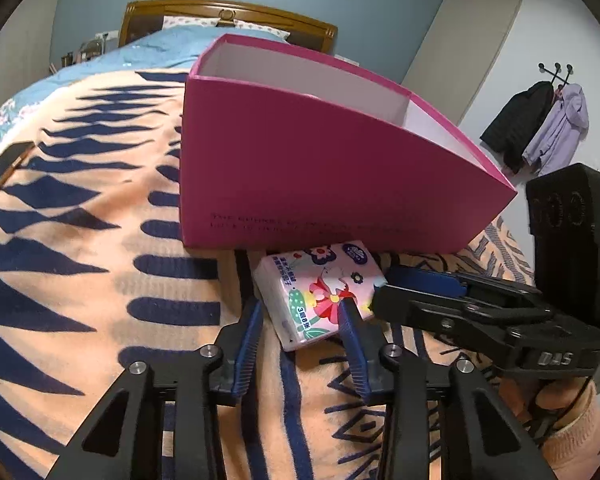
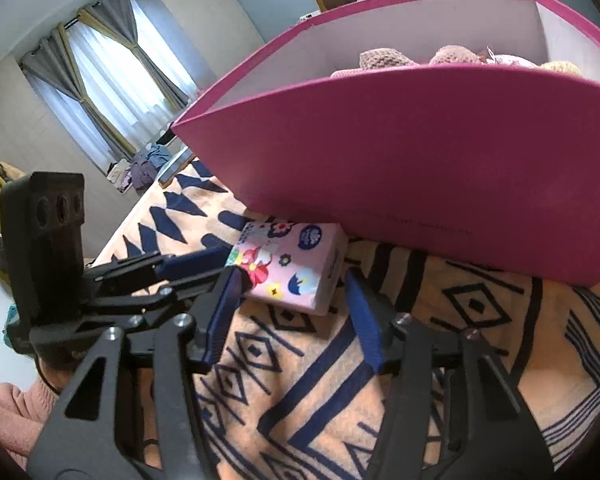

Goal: Organize objects
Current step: 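Withdraw the right gripper to the floral pink tissue pack beside the box, then close the right gripper on the floral tissue pack and lift it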

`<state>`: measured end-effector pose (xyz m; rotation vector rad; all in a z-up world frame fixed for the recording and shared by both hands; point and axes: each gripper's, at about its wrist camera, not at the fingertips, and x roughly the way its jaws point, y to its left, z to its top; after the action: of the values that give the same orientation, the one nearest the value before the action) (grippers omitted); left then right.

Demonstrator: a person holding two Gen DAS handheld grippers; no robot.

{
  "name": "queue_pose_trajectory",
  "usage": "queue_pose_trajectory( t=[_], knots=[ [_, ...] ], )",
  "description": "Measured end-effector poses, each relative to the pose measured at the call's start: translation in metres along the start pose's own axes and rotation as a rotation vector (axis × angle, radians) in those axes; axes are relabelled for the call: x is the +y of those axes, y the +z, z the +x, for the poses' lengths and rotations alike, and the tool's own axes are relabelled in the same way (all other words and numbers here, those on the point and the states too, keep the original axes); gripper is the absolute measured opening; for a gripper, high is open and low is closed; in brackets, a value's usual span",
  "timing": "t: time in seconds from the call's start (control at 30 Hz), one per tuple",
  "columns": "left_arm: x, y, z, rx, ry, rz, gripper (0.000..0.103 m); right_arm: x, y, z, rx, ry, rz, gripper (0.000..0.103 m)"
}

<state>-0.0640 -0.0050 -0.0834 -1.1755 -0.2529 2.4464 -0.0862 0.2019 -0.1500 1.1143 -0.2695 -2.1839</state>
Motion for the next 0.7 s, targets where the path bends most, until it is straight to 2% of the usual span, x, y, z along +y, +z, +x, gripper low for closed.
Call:
queue_pose_trajectory(
  t=[0.17,0.47,0.7],
  knots=[
    [-0.002,0.000,0.004,0.015,-0.026,0.001,0.034,-0.008,0.002,0.011,0.011,0.006,0.029,0.039],
    [-0.020,-0.010,0.002,0.027,-0.050,0.053,0.034,-0.009,-0.009,-0.004,0.001,0.006,0.043,0.038],
    [-0.038,-0.023,0.002,0.056,-0.105,0.083,0.034,-0.012,-0.027,-0.022,-0.003,0.001,0.057,0.039]
  ],
)
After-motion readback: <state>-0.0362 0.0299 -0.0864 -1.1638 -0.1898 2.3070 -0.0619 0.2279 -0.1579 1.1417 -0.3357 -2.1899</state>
